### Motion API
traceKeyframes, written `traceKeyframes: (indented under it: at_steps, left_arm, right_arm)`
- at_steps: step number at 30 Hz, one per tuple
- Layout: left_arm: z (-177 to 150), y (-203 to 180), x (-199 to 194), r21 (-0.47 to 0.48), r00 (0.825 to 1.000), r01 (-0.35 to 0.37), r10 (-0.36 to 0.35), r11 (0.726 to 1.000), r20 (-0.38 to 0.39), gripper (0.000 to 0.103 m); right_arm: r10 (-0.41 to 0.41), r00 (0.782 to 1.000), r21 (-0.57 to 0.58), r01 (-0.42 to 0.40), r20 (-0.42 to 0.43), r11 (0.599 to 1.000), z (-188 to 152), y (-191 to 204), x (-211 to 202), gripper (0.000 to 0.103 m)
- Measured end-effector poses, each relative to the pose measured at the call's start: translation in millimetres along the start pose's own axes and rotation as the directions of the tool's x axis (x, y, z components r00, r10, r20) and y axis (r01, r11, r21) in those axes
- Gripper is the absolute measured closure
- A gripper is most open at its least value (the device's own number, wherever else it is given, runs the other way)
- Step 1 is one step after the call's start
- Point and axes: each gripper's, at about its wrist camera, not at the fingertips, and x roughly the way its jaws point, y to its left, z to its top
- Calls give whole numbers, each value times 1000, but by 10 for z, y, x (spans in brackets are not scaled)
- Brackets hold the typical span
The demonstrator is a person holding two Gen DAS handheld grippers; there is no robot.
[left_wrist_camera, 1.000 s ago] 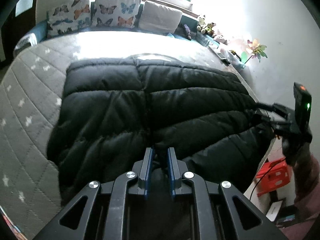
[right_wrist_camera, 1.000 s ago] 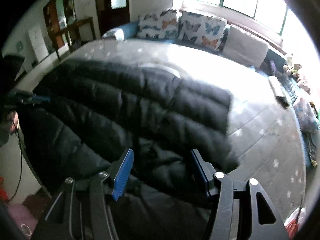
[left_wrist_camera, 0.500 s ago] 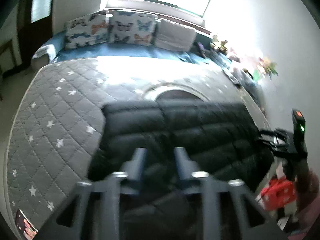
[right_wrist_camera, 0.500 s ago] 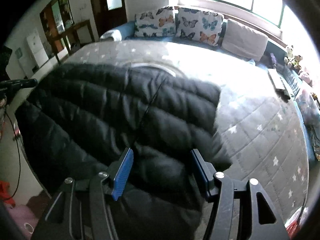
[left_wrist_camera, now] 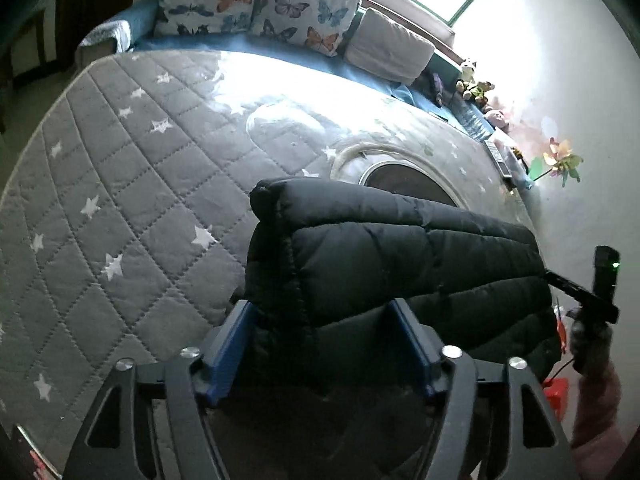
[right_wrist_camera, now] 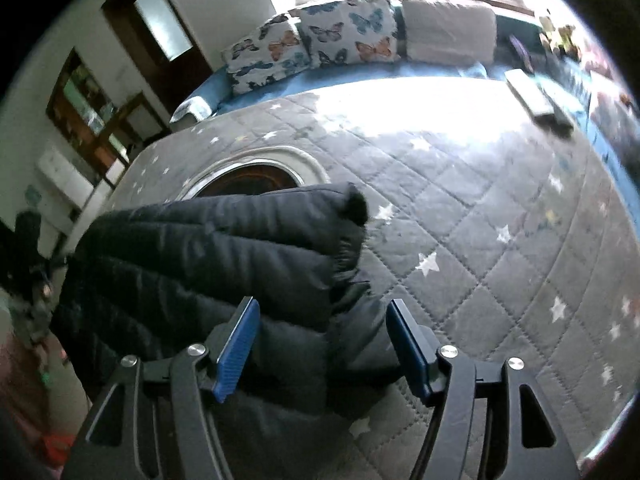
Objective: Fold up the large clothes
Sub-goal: 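Grasp the folded jacket end with both tools and lift it upright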
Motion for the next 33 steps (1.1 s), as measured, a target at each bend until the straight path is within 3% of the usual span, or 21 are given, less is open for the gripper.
traceKeyframes:
  at_steps: [6, 11, 19, 25, 33]
  left_arm:
    - [-18, 170, 138, -25, 1000, 19, -20, 1000, -15, 6]
    - [-30, 323, 295, -72, 996, 79, -81, 994, -33, 0]
    - [-64, 547, 519, -150, 976, 201, -211, 968, -57, 0]
    - [-123, 565, 592, -153, 970, 226, -237, 962, -54, 0]
    - [-173, 637, 734, -154, 959, 264, -276, 952, -66, 0]
  right_arm:
    - [132, 991, 100, -129, -26, 987, 7, -261, 226, 12]
    - [230, 973, 171, -222, -33, 960, -51, -437, 376, 0]
    - [327, 942, 177, -311, -71, 934, -135, -430, 441, 0]
    - [377, 921, 213, -351, -97, 912, -210, -382, 416, 0]
    - [357, 924, 168, -334, -134, 927, -208, -248, 434, 0]
